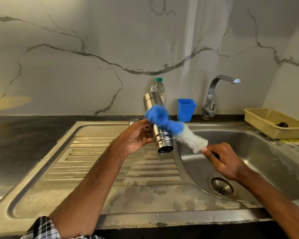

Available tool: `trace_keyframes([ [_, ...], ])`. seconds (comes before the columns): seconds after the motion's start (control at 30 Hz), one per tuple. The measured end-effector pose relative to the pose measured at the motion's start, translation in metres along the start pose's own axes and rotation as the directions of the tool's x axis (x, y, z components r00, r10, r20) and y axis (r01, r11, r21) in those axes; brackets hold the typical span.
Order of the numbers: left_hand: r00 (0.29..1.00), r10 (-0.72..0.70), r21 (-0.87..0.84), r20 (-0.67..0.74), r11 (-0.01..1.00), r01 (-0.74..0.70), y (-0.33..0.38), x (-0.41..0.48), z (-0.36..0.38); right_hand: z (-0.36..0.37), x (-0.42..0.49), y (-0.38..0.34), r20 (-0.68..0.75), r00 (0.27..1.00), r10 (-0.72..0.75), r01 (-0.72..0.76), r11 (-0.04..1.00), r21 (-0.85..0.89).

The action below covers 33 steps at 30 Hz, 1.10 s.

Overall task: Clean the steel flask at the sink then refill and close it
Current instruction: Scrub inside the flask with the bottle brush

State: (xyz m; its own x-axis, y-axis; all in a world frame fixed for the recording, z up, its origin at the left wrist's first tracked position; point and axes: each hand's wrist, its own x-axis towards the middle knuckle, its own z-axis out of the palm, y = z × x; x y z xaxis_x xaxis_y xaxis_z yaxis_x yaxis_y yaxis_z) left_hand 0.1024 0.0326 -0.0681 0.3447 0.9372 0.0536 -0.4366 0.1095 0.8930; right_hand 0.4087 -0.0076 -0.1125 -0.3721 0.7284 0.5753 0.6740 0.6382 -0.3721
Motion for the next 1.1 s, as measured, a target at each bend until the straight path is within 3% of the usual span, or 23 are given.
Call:
trace_keyframes([
  [0.17, 0.998, -0.014, 0.116, 0.059, 0.993, 0.007, -0.005, 0.006, -0.002, 0.0, 0.002, 0.0, -0.01, 0.997, 0.08, -0.08, 0.997, 0.025],
  [0.3, 0.997, -0.025, 0.123, 0.071, 0.992, 0.016, -0.01, 0.007, 0.0, 0.002, 0.0, 0.0, -0.014, 0.999, 0.043, -0.043, 0.999, 0.019],
  [0.4, 0.995, -0.051, 0.155, 0.086, 0.987, 0.037, -0.011, 0.006, 0.003, 0.003, 0.002, 0.002, -0.04, 0.991, 0.131, -0.13, 0.991, 0.027],
  [0.53, 0.993, -0.045, 0.127, 0.112, 0.991, 0.031, -0.013, 0.006, 0.008, 0.001, -0.002, 0.002, -0.024, 0.998, 0.056, -0.056, 0.998, 0.025],
  [0.67, 0.993, -0.055, 0.122, 0.107, 0.992, 0.042, -0.013, 0.009, 0.008, -0.001, 0.005, 0.006, -0.057, 0.985, 0.165, -0.165, 0.986, 0.006],
  [0.77, 0.989, -0.067, 0.135, 0.135, 0.99, 0.049, -0.017, 0.01, 0.008, 0.001, 0.0, 0.006, -0.04, 0.995, 0.093, -0.092, 0.996, 0.02],
  [0.9, 0.983, -0.075, 0.195, 0.165, 0.98, 0.042, -0.016, 0.01, 0.009, -0.005, 0.006, 0.009, -0.111, 0.978, 0.175, -0.177, 0.984, -0.012],
  [1.03, 0.983, -0.099, 0.266, 0.154, 0.962, 0.055, -0.019, 0.01, 0.012, -0.004, 0.0, 0.005, -0.085, 0.994, 0.067, -0.068, 0.998, -0.009],
  [1.1, 0.984, -0.097, 0.294, 0.148, 0.954, 0.05, -0.017, 0.01, 0.012, -0.006, 0.003, 0.007, -0.099, 0.991, 0.093, -0.096, 0.995, -0.029],
])
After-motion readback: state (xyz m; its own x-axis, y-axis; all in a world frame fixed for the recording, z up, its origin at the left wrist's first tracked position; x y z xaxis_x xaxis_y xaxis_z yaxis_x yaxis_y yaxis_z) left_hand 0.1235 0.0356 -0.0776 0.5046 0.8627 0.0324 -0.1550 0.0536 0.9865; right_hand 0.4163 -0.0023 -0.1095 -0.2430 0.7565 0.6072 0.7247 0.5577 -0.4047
